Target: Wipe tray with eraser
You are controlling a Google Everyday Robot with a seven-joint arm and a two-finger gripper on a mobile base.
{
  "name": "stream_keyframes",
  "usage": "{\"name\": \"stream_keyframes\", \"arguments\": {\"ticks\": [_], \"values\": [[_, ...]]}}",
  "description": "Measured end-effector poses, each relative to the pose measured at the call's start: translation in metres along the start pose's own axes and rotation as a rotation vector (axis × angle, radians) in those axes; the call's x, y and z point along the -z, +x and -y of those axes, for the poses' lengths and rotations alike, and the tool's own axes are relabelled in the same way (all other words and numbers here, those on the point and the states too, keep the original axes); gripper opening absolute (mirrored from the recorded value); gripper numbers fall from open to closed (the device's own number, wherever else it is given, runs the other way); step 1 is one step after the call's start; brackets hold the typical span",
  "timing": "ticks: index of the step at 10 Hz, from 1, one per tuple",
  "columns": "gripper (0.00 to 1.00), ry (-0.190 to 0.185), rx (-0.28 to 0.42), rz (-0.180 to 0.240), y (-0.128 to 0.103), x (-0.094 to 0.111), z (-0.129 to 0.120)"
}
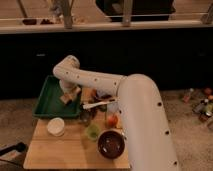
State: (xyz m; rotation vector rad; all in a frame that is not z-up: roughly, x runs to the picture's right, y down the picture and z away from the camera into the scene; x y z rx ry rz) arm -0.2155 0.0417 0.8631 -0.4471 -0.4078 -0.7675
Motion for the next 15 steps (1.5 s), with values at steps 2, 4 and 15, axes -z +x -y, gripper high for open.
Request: {"name": "stream_keyframes", "arguments": {"ticks": [2, 4, 15], "values": [[0.05, 0.009, 0.046, 0.026, -0.014, -0.005, 0.014], [0.05, 0.025, 0.087, 0.058, -0.029, -0.01, 0.025], [0.05, 0.139, -0.068, 0.301, -0.019, -0.063, 0.03]]}}
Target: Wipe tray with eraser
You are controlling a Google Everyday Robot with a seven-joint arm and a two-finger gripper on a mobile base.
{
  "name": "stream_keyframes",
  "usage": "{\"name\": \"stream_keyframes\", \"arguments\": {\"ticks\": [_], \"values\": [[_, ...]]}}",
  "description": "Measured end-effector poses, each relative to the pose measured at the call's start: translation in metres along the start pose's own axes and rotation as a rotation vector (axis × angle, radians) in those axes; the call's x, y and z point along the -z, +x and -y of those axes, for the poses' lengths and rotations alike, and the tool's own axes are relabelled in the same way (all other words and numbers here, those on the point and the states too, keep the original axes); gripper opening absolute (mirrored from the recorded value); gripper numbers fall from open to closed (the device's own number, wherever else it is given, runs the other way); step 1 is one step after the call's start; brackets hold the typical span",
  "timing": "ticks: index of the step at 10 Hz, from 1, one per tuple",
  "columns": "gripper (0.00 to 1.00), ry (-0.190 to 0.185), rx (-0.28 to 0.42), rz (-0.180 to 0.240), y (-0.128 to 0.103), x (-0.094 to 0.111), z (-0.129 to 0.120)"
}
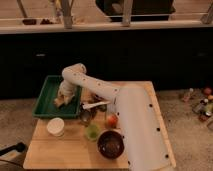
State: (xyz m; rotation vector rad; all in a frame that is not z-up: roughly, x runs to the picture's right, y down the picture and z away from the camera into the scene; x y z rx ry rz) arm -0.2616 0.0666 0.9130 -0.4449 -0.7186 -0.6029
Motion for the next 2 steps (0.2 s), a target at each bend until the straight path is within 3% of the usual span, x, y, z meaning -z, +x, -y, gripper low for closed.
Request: {"name": "stream_keyframes", "arguments": {"ticks": [2], "values": [[0.05, -0.001, -0.026, 0.014, 0.0039, -0.0045, -0.0034]]}}
